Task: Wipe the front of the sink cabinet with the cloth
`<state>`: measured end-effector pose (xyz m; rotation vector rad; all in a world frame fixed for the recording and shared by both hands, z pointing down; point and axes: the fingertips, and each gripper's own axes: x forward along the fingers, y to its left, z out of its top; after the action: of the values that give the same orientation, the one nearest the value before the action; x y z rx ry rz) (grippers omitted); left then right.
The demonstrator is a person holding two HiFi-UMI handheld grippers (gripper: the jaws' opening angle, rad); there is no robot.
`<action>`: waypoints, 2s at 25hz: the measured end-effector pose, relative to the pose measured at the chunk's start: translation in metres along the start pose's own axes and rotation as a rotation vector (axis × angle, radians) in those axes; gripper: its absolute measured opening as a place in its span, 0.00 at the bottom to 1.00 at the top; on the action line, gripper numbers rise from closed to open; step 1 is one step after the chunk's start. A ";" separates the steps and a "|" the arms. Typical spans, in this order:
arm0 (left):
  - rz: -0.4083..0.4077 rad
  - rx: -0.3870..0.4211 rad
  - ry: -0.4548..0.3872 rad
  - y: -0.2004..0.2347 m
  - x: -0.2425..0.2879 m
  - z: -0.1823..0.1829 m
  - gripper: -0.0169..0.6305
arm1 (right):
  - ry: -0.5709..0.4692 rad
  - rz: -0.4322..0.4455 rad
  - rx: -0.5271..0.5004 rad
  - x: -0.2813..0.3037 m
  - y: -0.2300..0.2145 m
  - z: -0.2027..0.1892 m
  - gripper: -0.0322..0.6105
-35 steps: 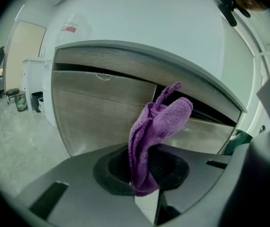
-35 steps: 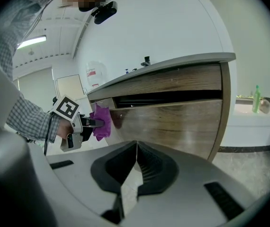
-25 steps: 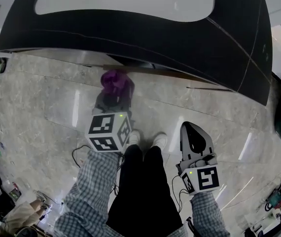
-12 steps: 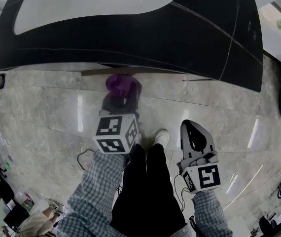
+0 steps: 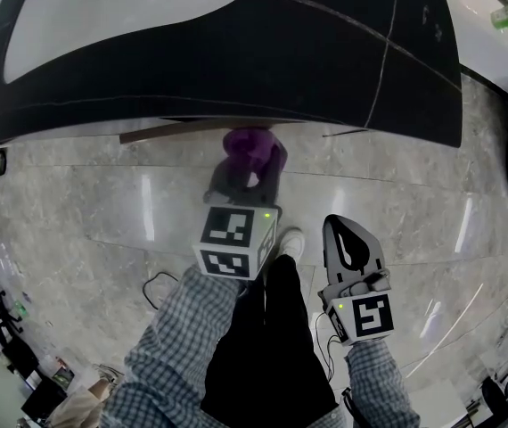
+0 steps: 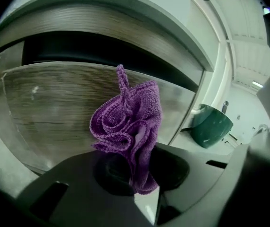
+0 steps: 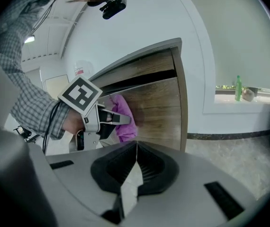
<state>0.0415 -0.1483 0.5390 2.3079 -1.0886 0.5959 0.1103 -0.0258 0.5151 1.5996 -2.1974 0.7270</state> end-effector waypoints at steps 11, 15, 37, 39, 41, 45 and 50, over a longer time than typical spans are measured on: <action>-0.222 0.140 -0.005 -0.083 0.038 0.013 0.13 | 0.034 -0.059 0.043 -0.011 -0.019 -0.025 0.08; -0.273 0.165 0.002 -0.103 0.049 0.009 0.13 | 0.013 -0.103 0.072 -0.020 -0.032 -0.028 0.08; -0.236 0.117 0.041 -0.096 0.082 -0.001 0.13 | 0.015 -0.168 0.120 -0.047 -0.058 -0.035 0.08; -0.221 0.109 0.049 -0.084 0.078 -0.004 0.13 | 0.015 -0.145 0.104 -0.041 -0.052 -0.032 0.08; -0.209 0.096 0.054 -0.072 0.074 -0.008 0.13 | 0.014 -0.126 0.096 -0.034 -0.045 -0.030 0.08; -0.175 0.080 0.054 -0.044 0.063 -0.014 0.13 | 0.028 -0.086 0.074 -0.021 -0.028 -0.028 0.08; -0.111 0.030 0.065 -0.004 0.046 -0.027 0.13 | 0.047 -0.031 0.047 -0.005 -0.005 -0.028 0.08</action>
<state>0.0666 -0.1557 0.5855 2.3404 -0.9215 0.6432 0.1155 -0.0065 0.5366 1.6187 -2.1327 0.8041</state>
